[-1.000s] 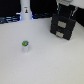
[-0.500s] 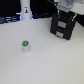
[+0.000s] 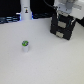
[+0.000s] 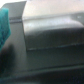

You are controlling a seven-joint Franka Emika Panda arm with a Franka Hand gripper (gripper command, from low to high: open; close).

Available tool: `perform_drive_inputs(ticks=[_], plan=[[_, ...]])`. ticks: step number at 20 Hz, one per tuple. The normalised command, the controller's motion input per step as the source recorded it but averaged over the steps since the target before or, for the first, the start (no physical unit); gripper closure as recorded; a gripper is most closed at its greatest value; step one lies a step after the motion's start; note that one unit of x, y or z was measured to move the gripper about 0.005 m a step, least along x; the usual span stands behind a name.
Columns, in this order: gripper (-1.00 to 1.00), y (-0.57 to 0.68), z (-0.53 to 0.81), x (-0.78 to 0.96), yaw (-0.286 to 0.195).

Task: Open the kcup holder, insert the kcup into the holder, and close the kcup holder

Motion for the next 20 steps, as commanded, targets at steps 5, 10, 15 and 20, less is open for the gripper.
perform_drive_inputs(ticks=[5, 10, 15, 20], plan=[[1.00, 0.03, -0.24, -0.22, 0.003], [1.00, 0.00, -0.01, -0.02, -0.002], [1.00, 0.00, -0.01, 0.01, -0.001], [1.00, -0.02, 0.00, 0.10, -0.009]])
